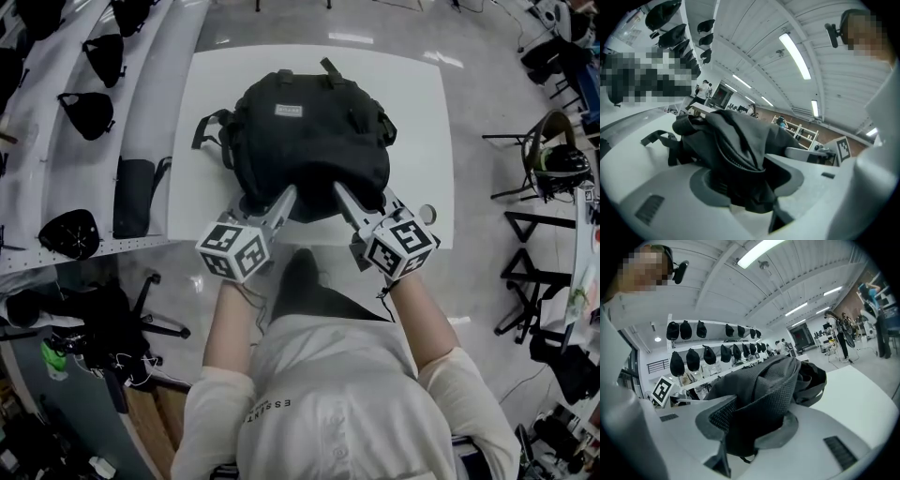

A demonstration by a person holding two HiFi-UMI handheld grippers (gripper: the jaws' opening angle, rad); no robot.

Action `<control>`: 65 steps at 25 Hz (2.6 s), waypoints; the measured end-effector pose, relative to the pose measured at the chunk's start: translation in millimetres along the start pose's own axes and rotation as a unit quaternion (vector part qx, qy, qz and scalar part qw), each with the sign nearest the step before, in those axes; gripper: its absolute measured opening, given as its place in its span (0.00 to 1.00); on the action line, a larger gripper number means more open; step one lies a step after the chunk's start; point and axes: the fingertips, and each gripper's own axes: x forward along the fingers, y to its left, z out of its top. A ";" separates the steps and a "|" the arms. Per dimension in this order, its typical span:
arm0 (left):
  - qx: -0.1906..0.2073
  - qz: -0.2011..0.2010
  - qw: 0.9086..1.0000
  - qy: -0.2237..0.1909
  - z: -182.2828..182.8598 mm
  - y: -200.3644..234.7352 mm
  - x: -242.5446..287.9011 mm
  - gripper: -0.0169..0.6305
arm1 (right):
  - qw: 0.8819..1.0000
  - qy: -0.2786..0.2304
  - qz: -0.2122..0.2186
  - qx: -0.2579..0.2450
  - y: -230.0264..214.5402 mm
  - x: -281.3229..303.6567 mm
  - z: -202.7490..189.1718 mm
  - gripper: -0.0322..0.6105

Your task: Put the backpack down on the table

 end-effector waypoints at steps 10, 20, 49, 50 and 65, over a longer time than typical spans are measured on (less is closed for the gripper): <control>0.011 0.020 0.999 0.023 -61.8 9.1 5.1 0.34 | 0.998 0.050 -0.037 -0.010 -17.7 -12.7 -60.6 0.32; 0.042 0.086 0.994 0.047 -101.2 27.8 8.6 0.44 | 0.995 0.060 -0.079 -0.032 -33.7 -16.6 -104.9 0.40; 0.165 0.117 0.979 -0.012 -39.0 -39.0 -74.4 0.37 | 0.975 0.023 -0.103 -0.195 38.1 -80.1 -39.1 0.54; 0.158 0.111 0.981 -0.024 -28.5 -43.6 -77.9 0.29 | 0.976 0.015 -0.098 -0.192 43.5 -80.6 -32.6 0.40; 0.253 0.029 0.964 -0.077 72.7 -93.6 -115.2 0.03 | 0.969 -0.083 -0.106 -0.209 95.9 -88.9 71.3 0.07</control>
